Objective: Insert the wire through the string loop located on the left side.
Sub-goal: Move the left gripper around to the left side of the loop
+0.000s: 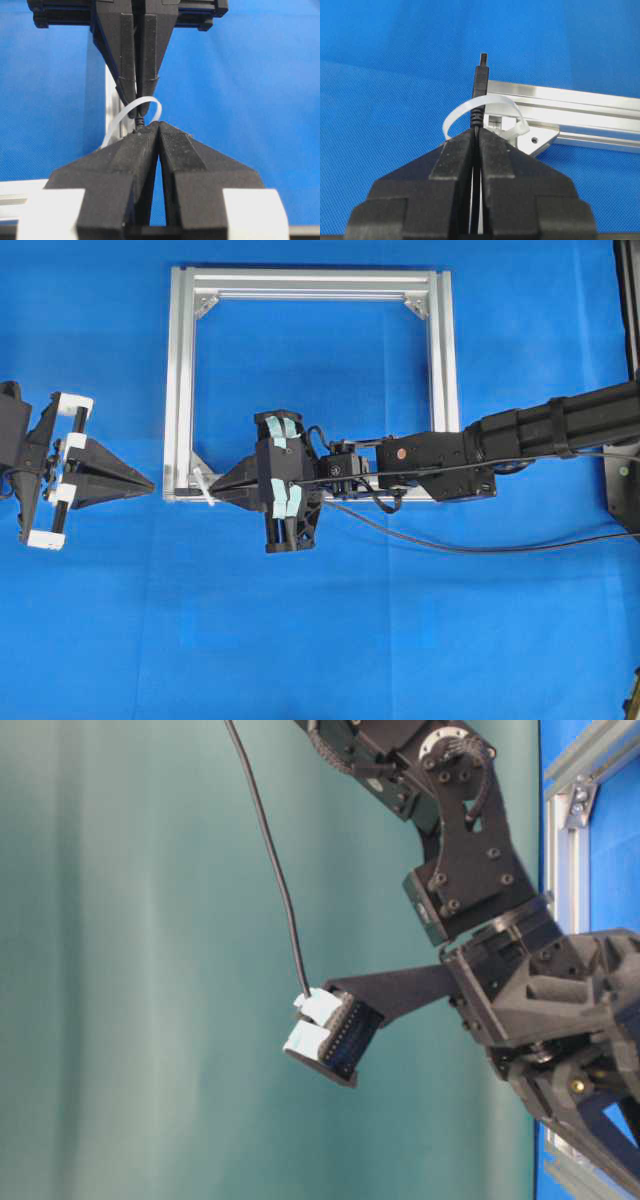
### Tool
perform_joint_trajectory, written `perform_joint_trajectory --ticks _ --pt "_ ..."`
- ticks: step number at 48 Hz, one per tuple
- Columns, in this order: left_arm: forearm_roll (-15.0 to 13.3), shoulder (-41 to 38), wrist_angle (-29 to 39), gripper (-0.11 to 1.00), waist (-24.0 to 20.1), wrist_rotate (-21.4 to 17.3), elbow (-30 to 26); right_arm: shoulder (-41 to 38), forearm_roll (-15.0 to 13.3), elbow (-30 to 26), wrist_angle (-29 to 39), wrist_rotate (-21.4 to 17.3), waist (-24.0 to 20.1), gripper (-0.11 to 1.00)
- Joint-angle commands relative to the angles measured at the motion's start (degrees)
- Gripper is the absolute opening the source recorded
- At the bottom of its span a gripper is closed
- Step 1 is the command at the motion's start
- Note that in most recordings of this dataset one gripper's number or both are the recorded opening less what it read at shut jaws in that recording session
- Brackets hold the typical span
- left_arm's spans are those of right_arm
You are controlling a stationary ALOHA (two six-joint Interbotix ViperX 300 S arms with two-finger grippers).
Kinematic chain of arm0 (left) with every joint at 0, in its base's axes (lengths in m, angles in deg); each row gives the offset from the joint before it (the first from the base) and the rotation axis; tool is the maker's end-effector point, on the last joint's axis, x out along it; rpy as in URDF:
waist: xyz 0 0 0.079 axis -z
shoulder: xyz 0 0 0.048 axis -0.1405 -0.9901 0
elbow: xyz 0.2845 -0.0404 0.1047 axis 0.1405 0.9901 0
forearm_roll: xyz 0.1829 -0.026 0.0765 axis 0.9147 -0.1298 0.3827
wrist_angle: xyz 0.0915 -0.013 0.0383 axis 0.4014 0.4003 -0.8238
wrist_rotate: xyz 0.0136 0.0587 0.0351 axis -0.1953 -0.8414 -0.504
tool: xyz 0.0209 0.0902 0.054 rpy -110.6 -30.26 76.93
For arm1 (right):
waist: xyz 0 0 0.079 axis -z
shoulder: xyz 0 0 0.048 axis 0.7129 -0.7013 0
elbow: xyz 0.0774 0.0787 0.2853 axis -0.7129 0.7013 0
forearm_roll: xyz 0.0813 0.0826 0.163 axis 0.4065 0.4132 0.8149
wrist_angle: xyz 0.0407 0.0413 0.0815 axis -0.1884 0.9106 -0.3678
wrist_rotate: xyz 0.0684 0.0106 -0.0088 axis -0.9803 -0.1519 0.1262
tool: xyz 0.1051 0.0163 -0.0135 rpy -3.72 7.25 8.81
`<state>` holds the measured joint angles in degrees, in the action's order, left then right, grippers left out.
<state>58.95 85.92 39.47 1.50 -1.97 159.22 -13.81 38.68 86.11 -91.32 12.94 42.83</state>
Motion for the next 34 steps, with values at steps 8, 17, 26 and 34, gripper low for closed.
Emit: perform_joint_trajectory --ticks 8,17,26,34 --pt "0.18 0.09 0.53 0.00 0.26 -0.35 -0.70 1.14 -0.09 -1.14 -0.18 0.09 0.18 0.00" --pt "0.18 0.53 0.53 0.18 0.26 0.26 -1.05 1.14 0.00 -1.14 -0.18 0.09 0.18 0.00" --pt "0.26 0.44 0.53 0.74 0.26 0.35 -1.32 1.23 -0.09 -1.14 -0.18 0.09 0.18 0.00" --pt "0.18 0.35 0.70 0.90 0.26 0.44 -1.41 1.14 0.00 -1.14 -0.18 0.09 0.18 0.00"
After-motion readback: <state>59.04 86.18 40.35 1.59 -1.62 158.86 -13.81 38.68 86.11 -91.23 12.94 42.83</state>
